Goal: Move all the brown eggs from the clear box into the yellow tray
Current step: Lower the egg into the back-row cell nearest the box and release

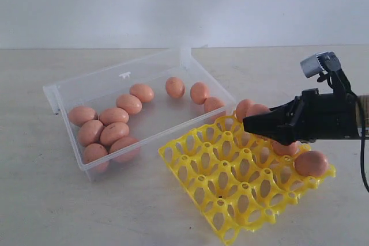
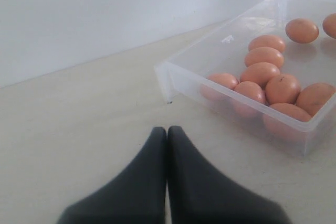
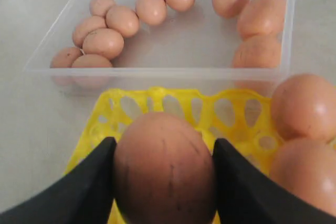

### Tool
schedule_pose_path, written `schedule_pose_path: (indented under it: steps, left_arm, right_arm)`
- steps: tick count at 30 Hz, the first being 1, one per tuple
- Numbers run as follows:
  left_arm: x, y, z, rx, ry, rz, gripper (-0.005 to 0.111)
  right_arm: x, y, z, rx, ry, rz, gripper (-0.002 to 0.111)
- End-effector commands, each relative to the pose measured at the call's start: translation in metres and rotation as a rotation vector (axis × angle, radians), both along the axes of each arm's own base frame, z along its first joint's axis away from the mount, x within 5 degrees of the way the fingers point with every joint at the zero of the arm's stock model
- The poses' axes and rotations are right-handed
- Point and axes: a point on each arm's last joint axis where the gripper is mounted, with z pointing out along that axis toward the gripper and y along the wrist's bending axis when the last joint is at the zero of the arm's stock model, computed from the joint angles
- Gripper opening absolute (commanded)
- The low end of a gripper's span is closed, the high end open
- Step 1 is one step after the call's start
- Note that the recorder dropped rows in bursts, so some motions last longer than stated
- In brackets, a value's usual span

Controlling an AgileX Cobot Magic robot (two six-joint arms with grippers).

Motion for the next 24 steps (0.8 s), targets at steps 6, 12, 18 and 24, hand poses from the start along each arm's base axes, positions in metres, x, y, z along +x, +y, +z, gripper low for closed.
schedule_pose_path:
  steps: [6, 12, 18, 24]
  left_arm:
    - [0.0, 0.0, 0.001, -0.008, -0.01, -0.001, -0.004]
    - [0.0, 0.0, 0.001, -0.008, -0.01, -0.001, -0.004]
    - [0.0, 0.0, 0.001, -0.008, -0.01, -0.001, -0.004]
    - [0.0, 0.0, 0.001, -0.008, -0.01, -0.001, -0.004]
  right_arm:
    - [0.017, 0.028, -0.003, -0.217, -0.258, 0.001, 0.0]
    - [0.035, 0.037, -0.007, -0.197, -0.271, 0.024, 0.0]
    - [0.045, 0.04, -0.026, -0.18, -0.23, 0.032, 0.0]
    - [0.057, 0.043, -0.028, -0.14, -0.239, 0.017, 0.0]
